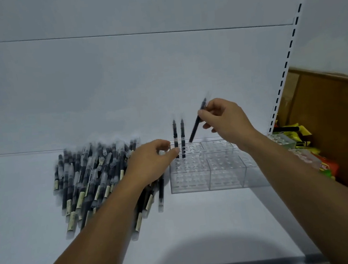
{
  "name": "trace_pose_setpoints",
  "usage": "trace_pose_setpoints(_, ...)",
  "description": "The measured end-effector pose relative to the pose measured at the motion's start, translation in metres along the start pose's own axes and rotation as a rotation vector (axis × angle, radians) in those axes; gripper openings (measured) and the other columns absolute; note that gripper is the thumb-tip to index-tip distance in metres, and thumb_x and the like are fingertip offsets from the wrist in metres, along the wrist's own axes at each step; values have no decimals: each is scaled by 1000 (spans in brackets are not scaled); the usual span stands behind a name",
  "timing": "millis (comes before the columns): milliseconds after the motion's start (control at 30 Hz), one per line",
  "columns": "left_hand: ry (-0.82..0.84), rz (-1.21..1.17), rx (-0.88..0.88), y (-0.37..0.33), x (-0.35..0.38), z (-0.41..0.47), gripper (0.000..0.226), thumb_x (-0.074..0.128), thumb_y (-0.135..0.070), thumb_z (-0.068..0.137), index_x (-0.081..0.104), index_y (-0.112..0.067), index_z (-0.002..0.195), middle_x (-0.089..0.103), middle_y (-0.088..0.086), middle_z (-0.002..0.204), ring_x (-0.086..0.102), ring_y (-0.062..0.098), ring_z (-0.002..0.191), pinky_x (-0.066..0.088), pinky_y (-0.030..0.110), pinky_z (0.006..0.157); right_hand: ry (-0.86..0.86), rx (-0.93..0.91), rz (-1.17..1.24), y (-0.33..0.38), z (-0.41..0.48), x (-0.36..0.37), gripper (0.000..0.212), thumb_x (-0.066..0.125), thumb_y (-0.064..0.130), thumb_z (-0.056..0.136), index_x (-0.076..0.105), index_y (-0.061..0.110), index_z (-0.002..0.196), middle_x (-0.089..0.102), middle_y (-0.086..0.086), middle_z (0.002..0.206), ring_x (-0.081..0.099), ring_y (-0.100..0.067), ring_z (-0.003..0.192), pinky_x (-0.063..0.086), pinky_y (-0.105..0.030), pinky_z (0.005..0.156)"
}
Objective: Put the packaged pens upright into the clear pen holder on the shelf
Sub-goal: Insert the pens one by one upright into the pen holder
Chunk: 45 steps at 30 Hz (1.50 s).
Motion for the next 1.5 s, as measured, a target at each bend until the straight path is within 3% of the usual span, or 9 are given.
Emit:
trace_pose_setpoints(100, 27, -46, -18, 3, 2, 3, 51, 63, -55, 84, 61, -29, 127, 64, -16, 121, 56, 6, 114, 42, 31, 100, 6, -32, -59, 1, 5, 4, 16, 62, 28, 94, 63, 13, 91, 72, 0, 85, 69, -6, 71, 57, -39, 77)
trace_pose_setpoints(333, 49, -150, -50, 8, 5, 9, 48, 67, -52, 84, 63, -27, 125, 66, -10, 121, 60, 6, 106, 40, 24, 87, 75, -119, -260, 16, 12, 8, 13, 63, 30, 93, 59, 21, 84, 71, 2, 84, 70, -9, 75, 56, -35, 76)
trace_pose_setpoints(567, 43, -151, -30, 7, 5, 8, 47, 66, -50, 85, 62, -27, 125, 66, -9, 119, 59, 6, 103, 39, 21, 82, 190, 2, -419, -3, 7, 29, 17, 66, 33, 89, 60, 26, 75, 73, 4, 81, 70, -13, 81, 56, -39, 81)
trace_pose_setpoints(933, 6, -135, 44, -11, -6, 0, 47, 55, -47, 93, 57, -20, 132, 61, -6, 129, 54, 10, 120, 41, 31, 104, 173, 71, -613, 10, -5, 26, 23, 63, 38, 90, 67, 20, 76, 69, 1, 81, 67, -20, 85, 52, -32, 74)
trace_pose_setpoints(1033, -19, -77, 88, -22, -24, -8, 37, 55, -44, 94, 63, -23, 124, 63, -8, 125, 56, 8, 116, 43, 33, 103, 138, 65, -727, 20, -16, 18, 25, 59, 41, 91, 69, 18, 91, 70, 0, 92, 62, -21, 86, 45, -29, 68)
trace_pose_setpoints(1200, -86, 35, 65, -13, -65, -34, 32, 54, -43, 94, 65, -26, 118, 66, -7, 119, 61, 12, 106, 47, 33, 95, 189, -48, -718, 53, -57, 40, 17, 58, 40, 90, 65, 25, 85, 68, 3, 92, 60, -19, 86, 42, -28, 70)
trace_pose_setpoints(1300, -192, 118, 20, 9, -91, -63, 28, 57, -41, 92, 67, -25, 112, 69, -5, 111, 62, 13, 96, 51, 33, 88, 319, -113, -745, 64, -91, 79, 32, 57, 44, 90, 69, 17, 78, 69, 1, 82, 63, -21, 80, 51, -30, 71)
trace_pose_setpoints(1400, -330, 229, -1, 30, -115, -95, 30, 59, -39, 91, 67, -20, 114, 68, -3, 110, 58, 11, 90, 43, 26, 78, 389, -141, -806, 70, -117, 107, 46, 53, 46, 94, 53, 15, 59, 53, -1, 62, 53, -21, 63, 41, -27, 56)
trace_pose_setpoints(1500, -309, 273, -84, 55, -126, -119, 37, 61, -44, 88, 63, -20, 116, 66, -1, 109, 57, 14, 89, 39, 26, 77, 406, -119, -846, 70, -130, 121, 51, 49, 47, 97, 42, 15, 58, 45, -2, 59, 43, -16, 54, 36, -26, 53)
Point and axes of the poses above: each hand's wrist, its own z-axis towards the middle knuckle, its own x-axis out of the palm, y = z × x, the point moved 6 cm from there along z, towards the middle knuckle
